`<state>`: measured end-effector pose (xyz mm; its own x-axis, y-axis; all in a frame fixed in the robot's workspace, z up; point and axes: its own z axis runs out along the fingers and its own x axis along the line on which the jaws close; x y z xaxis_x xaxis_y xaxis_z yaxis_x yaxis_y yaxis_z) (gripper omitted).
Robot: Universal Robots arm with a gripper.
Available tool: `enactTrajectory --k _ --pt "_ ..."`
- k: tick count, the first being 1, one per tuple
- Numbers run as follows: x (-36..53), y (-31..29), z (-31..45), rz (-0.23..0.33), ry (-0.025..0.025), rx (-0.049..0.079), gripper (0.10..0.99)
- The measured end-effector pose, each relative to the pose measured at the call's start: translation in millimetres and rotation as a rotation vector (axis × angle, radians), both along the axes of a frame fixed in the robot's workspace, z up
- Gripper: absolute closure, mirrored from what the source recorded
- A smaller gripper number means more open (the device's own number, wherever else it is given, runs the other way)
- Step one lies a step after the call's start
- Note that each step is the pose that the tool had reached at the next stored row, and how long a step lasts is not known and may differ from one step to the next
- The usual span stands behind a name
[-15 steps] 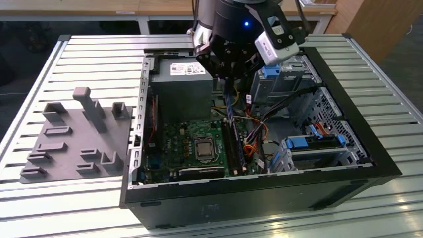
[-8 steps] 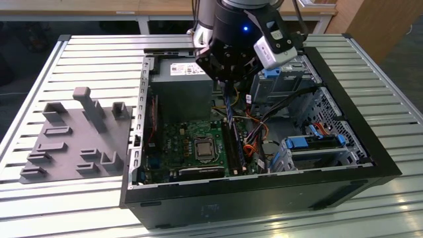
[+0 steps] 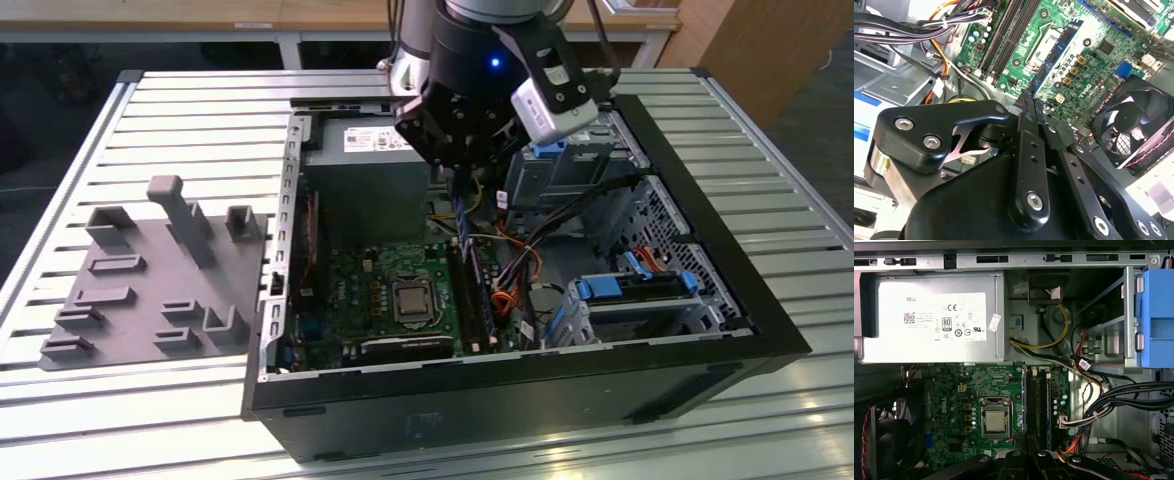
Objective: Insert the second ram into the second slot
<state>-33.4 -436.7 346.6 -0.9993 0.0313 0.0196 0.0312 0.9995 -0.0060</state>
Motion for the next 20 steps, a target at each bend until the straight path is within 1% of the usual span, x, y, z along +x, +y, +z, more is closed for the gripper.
enactTrajectory --k 20 --pt "0.0 -0.1 -5.4 0.0 -0.0001 0.0 0.969"
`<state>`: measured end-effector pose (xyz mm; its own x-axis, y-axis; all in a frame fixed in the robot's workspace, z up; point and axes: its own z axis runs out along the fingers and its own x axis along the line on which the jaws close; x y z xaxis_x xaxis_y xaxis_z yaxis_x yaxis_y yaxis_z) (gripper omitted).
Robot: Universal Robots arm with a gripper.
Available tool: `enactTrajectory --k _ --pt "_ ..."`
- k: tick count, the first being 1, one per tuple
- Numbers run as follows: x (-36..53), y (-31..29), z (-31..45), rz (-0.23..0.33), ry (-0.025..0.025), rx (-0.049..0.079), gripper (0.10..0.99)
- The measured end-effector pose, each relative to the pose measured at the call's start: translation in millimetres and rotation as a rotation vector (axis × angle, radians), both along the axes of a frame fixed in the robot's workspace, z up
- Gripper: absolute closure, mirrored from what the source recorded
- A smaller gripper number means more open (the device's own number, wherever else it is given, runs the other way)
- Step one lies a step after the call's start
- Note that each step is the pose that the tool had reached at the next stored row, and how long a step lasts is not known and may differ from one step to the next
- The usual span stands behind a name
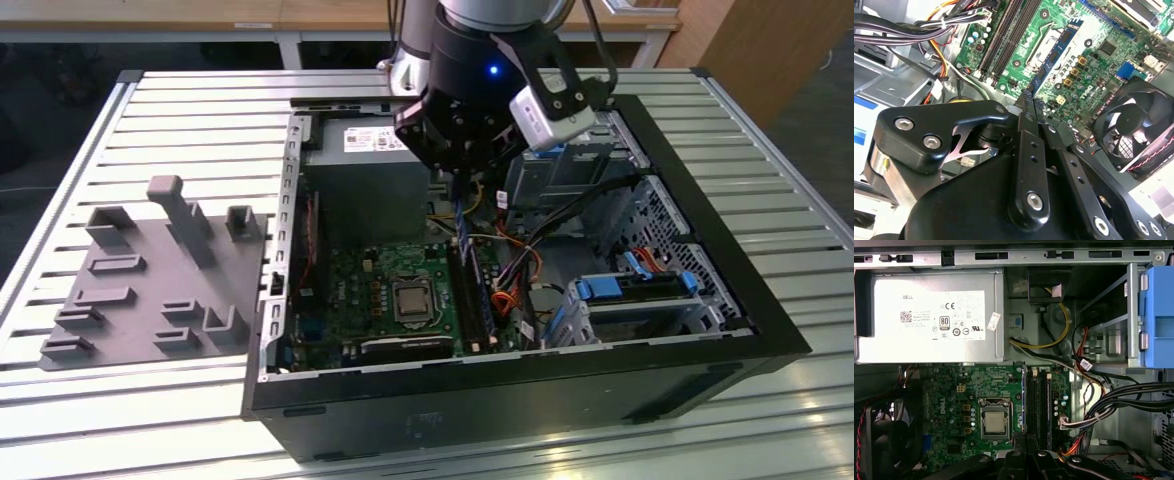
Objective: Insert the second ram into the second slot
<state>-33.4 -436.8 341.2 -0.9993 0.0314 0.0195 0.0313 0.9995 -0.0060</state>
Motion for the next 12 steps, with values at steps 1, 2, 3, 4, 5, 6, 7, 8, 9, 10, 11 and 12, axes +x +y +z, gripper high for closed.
enactTrajectory --k 1,2,3,4,5,6,7,8,9,10,11,12 --pt "0.0 0.0 -0.3 0.0 0.0 0.0 0.969" --pt "0.0 0.0 -0.6 0.0 0.0 0.0 0.969" --pt "0.0 0.0 -0.8 0.0 0.0 0.0 0.969" --pt "0.0 0.0 -1.0 0.0 0.0001 0.0 0.969" --pt "0.0 0.0 -1.3 0.0 0.0001 0.0 0.969" --pt "0.0 0.0 -1.5 0.0 0.0001 0.0 0.969" --pt "0.0 0.0 -1.7 0.0 0.0 0.0 0.969" --pt "0.0 0.0 -2.0 0.0 0.0001 0.0 0.969" --pt "0.0 0.0 -2.1 0.0 0.0 0.0 0.969" --pt "0.0 0.0 -3.2 0.0 0.0 0.0 0.969" --pt "0.0 0.0 -4.2 0.0 0.0 0.0 0.969" --pt "0.0 0.0 -4.3 0.0 0.0 0.0 0.969"
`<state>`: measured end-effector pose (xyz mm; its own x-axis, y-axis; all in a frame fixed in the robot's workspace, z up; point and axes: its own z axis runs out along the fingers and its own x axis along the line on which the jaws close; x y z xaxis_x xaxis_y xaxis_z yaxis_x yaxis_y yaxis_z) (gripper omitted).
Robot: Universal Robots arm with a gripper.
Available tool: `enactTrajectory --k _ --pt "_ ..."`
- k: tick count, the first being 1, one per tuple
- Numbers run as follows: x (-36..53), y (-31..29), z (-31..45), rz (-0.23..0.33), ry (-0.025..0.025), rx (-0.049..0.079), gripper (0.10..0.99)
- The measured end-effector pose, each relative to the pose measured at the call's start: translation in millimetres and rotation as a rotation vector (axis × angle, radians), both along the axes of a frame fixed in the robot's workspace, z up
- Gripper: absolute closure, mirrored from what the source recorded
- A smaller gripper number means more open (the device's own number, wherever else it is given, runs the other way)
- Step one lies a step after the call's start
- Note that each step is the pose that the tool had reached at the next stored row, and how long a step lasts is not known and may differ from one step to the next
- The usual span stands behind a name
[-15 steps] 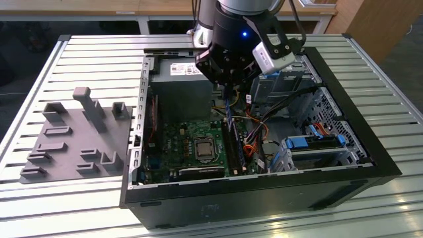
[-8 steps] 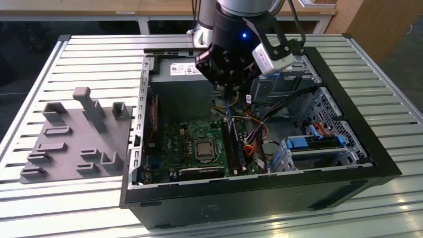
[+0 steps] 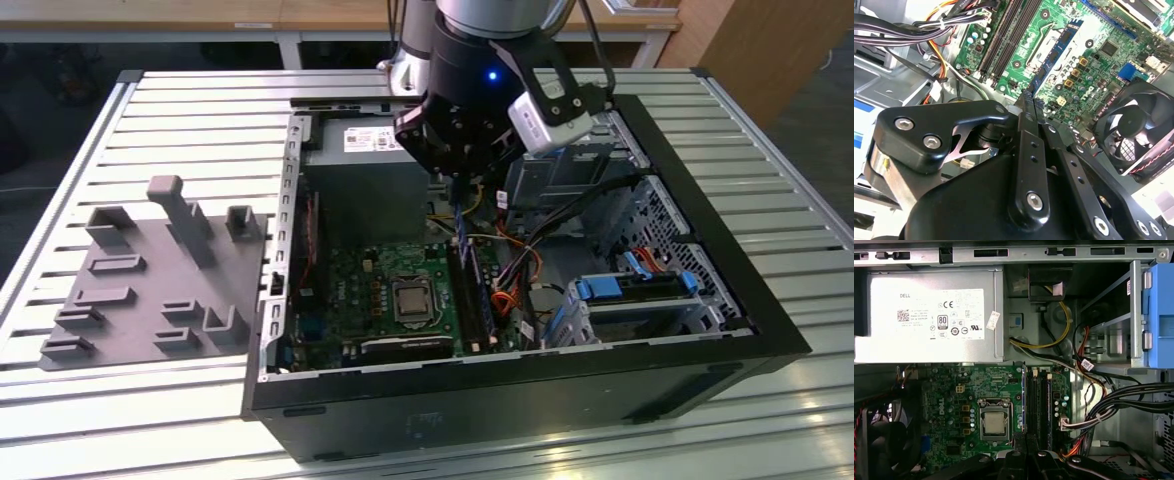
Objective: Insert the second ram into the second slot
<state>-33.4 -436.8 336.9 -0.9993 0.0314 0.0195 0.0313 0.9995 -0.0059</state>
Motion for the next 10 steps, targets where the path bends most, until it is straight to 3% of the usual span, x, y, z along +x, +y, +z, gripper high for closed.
enactTrajectory --k 10 --pt "0.0 0.0 -2.5 0.0 0.0 0.0 0.969"
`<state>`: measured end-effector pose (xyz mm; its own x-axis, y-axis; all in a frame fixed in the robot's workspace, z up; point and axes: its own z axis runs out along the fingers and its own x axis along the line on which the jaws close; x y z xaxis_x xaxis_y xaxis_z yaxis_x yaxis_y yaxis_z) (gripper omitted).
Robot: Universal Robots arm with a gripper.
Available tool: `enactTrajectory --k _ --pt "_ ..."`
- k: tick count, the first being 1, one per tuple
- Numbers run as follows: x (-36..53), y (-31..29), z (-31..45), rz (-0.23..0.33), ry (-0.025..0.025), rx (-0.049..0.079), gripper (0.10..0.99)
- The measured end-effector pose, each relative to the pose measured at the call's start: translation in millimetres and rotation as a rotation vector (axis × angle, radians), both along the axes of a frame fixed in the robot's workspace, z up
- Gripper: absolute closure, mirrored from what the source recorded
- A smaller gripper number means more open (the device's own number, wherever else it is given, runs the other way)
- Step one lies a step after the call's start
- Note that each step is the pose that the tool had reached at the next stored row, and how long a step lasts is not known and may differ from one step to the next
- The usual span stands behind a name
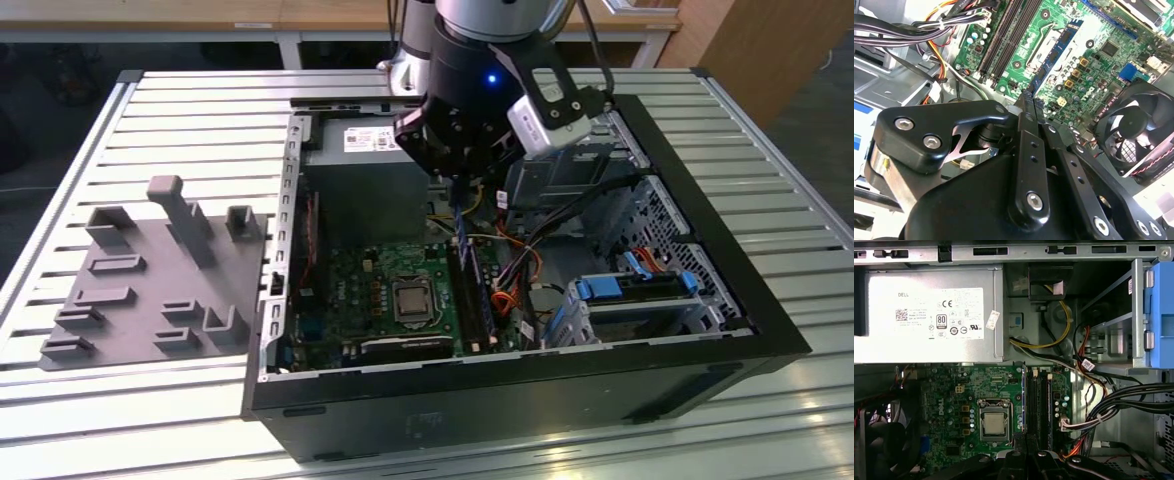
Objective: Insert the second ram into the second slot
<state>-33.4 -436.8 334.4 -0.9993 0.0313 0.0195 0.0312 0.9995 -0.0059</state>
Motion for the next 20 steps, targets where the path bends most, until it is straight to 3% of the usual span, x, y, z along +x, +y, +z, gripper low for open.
enactTrajectory --k 20 --pt "0.0 0.0 -8.2 0.004 0.003 0.0 0.969"
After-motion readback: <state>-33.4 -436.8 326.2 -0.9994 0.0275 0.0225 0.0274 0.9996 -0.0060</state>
